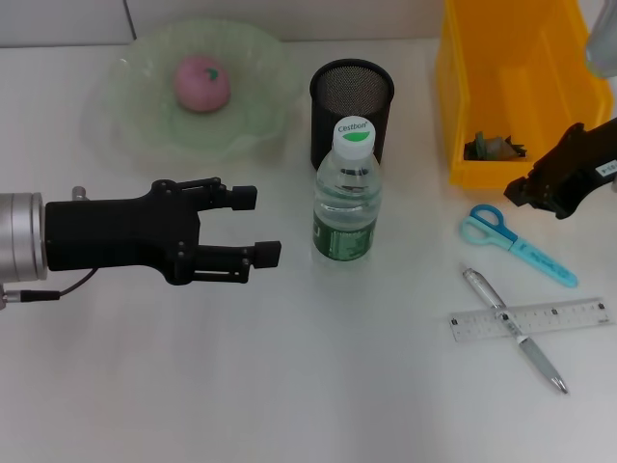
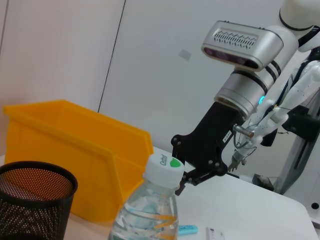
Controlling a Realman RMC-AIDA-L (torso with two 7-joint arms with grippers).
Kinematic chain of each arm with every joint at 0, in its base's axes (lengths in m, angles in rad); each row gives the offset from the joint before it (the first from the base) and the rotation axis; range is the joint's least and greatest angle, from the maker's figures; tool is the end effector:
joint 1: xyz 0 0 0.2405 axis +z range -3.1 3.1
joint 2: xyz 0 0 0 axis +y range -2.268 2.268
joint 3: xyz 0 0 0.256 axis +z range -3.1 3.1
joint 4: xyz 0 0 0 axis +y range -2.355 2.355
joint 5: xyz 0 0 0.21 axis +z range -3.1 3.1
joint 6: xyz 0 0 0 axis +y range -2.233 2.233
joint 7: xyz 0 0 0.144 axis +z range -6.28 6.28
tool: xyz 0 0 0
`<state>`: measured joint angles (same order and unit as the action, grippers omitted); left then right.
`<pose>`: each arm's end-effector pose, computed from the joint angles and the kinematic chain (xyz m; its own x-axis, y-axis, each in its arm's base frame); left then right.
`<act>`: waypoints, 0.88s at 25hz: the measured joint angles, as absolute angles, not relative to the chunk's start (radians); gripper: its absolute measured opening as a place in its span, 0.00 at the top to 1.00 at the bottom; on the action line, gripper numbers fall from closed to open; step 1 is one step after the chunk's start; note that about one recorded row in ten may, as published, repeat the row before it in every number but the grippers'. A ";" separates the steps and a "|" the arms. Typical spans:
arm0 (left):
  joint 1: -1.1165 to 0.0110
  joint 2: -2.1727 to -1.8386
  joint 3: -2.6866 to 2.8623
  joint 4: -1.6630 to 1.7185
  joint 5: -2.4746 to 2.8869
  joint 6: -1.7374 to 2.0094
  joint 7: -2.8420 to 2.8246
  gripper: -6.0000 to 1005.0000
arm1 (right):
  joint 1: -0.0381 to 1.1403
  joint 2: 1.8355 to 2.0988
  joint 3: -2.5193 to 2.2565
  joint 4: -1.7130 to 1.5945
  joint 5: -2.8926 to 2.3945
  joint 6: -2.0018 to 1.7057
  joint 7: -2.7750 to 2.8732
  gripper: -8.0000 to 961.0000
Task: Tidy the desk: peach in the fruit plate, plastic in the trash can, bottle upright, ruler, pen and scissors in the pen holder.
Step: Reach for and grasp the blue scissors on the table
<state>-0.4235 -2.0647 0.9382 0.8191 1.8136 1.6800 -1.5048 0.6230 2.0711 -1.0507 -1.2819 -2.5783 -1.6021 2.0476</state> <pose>-0.2410 0.3035 0.0073 0.7893 0.3390 0.5118 0.3927 -0.9197 0.0035 0.2082 0.3701 0.0459 0.8779 -0.4442 0.1788 -0.3558 -0.8551 -0.3771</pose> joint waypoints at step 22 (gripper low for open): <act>-0.433 -2.065 0.939 0.823 1.812 1.692 -1.513 0.14 | 0.615 2.079 -1.053 -1.286 -2.659 -1.634 2.096 0.52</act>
<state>-0.4334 -2.0652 0.9386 0.8225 1.8117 1.6919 -1.5127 0.6148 2.0785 -1.0526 -1.2856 -2.6592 -1.6343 2.0956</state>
